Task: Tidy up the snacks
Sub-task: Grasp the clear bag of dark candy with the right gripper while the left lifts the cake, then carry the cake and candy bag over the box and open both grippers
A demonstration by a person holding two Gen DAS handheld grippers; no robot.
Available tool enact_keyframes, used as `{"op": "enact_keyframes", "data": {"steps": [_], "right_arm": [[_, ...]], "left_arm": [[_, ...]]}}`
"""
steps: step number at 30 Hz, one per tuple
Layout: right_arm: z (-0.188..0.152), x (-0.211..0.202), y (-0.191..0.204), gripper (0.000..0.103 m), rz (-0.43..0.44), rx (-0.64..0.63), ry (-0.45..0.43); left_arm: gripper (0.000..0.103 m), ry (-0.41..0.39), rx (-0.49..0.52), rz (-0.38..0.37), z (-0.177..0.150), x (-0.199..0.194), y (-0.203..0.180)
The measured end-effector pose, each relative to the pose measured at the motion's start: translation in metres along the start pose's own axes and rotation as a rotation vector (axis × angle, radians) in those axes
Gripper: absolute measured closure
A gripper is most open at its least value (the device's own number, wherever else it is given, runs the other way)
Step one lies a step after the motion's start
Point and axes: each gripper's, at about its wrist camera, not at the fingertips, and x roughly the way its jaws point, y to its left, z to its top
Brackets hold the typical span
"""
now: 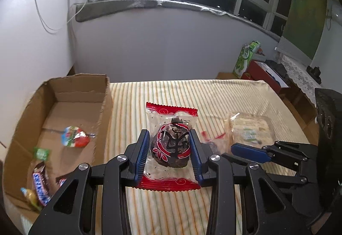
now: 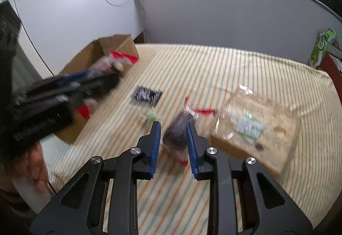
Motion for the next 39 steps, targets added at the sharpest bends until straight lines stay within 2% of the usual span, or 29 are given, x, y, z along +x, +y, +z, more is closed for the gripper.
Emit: {"op": "enact_keyframes", "data": {"steps": [3, 5, 12, 16, 25, 32, 39], "right_arm": [[-0.001, 0.009, -0.005, 0.072, 0.019, 0.041, 0.02], [0.0, 0.02, -0.006, 0.059, 0.028, 0.07, 0.034], [0.003, 0.053, -0.003, 0.059, 0.013, 0.095, 0.049], [0.001, 0.051, -0.002, 0.065, 0.011, 0.098, 0.041], [-0.003, 0.011, 0.005, 0.067, -0.004, 0.094, -0.041], [0.001, -0.045, 0.015, 0.067, -0.02, 0.074, -0.141], [0.004, -0.099, 0.037, 0.067, -0.052, 0.037, -0.234]], "left_arm": [[0.068, -0.011, -0.009, 0.0, -0.004, -0.01, 0.004], [0.068, -0.016, -0.013, -0.001, -0.006, -0.014, 0.005], [0.068, -0.031, -0.022, -0.009, -0.01, -0.029, 0.012], [0.068, -0.045, -0.028, 0.003, -0.011, -0.04, 0.023], [0.068, -0.08, -0.047, 0.013, -0.011, -0.053, 0.028], [0.068, -0.115, -0.03, 0.006, -0.011, -0.074, 0.02], [0.068, -0.186, 0.005, -0.002, -0.01, -0.111, 0.008]]}}
